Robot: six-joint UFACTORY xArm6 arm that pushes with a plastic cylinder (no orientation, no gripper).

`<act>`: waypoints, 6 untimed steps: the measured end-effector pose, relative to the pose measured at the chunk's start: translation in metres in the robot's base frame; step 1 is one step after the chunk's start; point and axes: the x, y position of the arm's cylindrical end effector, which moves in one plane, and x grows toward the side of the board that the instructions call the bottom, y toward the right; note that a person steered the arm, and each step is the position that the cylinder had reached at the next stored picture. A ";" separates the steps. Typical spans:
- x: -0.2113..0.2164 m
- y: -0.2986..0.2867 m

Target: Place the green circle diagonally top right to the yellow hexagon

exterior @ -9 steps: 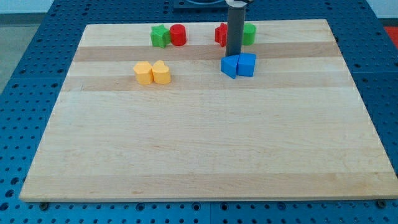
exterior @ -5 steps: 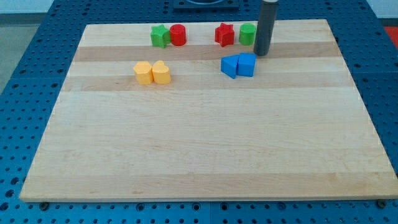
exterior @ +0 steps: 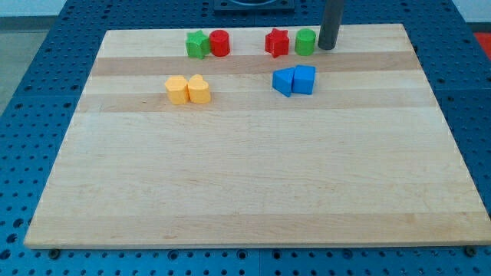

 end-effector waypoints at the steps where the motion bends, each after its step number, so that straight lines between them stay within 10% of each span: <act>1: 0.000 -0.011; 6: 0.000 -0.082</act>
